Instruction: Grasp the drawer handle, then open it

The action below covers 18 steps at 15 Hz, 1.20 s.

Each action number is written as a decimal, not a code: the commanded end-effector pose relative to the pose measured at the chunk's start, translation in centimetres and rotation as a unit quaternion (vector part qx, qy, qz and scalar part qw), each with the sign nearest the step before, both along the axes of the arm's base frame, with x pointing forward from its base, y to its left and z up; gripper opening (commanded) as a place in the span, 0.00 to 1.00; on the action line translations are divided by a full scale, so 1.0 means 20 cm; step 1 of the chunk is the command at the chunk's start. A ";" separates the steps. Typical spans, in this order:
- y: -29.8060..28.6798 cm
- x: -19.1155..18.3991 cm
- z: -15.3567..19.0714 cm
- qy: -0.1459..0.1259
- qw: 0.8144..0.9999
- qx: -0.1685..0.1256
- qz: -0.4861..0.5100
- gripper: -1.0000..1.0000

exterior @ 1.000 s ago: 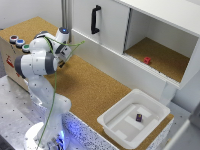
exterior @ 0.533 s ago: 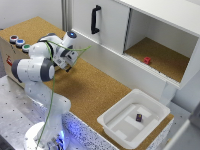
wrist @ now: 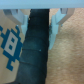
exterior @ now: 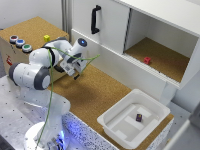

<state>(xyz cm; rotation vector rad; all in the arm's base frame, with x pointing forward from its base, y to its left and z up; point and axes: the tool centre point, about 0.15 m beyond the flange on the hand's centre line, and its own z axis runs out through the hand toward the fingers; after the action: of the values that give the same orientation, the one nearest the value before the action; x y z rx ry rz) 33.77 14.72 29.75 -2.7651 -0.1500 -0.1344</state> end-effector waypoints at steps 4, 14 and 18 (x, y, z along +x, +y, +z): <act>-0.07 0.04 0.15 -0.042 0.995 -0.048 0.072 1.00; 0.06 0.09 0.79 -0.151 0.971 -0.129 0.136 1.00; 0.37 0.15 0.98 -0.156 0.947 -0.100 0.261 1.00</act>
<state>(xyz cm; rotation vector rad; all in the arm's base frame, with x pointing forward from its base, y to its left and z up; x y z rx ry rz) 35.78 16.72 44.29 -2.8159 -0.7381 -0.5397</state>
